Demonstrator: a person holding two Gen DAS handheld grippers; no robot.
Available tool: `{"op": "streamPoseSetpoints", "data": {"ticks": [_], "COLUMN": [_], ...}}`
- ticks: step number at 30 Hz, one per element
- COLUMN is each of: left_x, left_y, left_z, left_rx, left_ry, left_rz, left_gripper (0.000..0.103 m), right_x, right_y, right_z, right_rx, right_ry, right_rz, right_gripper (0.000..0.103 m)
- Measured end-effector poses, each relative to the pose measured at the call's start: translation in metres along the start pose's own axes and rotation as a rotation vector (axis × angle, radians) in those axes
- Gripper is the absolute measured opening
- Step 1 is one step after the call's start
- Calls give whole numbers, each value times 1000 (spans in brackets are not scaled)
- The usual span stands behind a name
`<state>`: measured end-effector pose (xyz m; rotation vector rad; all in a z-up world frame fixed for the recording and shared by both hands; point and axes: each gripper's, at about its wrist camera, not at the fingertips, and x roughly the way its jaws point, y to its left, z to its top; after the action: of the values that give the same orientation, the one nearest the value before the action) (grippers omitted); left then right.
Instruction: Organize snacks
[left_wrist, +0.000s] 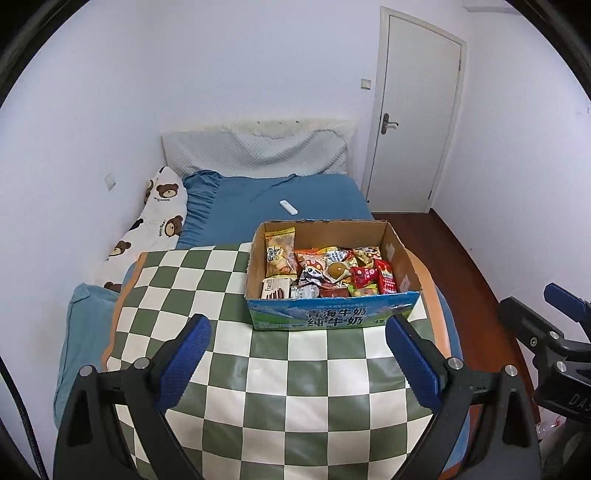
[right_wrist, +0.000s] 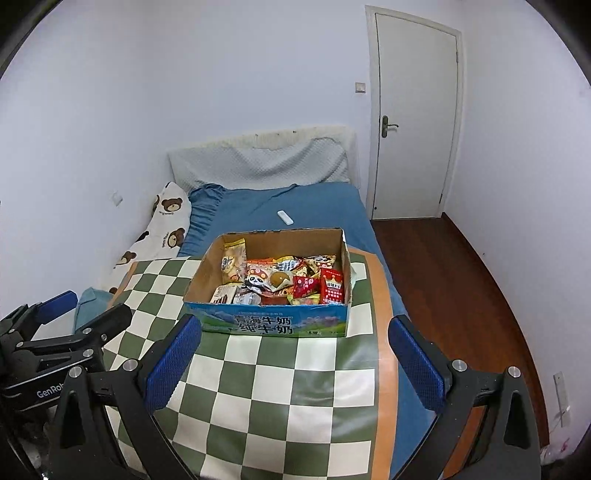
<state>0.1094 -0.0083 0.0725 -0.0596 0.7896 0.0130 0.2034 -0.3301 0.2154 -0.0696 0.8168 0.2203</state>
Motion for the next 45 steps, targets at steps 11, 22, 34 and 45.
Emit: {"op": "streamPoseSetpoints", "data": {"ticks": [11,22,34,45], "left_x": [15,63,106,126], "left_y": [4,7,1,-4], "left_z": [6,16,30,32], "left_rx": [-19,-31,-22,-4], "left_ry": [-19,22,48,63], "left_rz": [16,55,80,88], "left_gripper": [102,102,102,102], "right_x": [18,73,122,146], "right_y": [-7,-14,-16,-13], "right_z": [4,9,28,30], "right_rx": [11,16,9,10], "right_ry": [9,44,31,51], "right_rz": [-13,-43,-96,-107], "right_gripper": [103,103,103,103]}}
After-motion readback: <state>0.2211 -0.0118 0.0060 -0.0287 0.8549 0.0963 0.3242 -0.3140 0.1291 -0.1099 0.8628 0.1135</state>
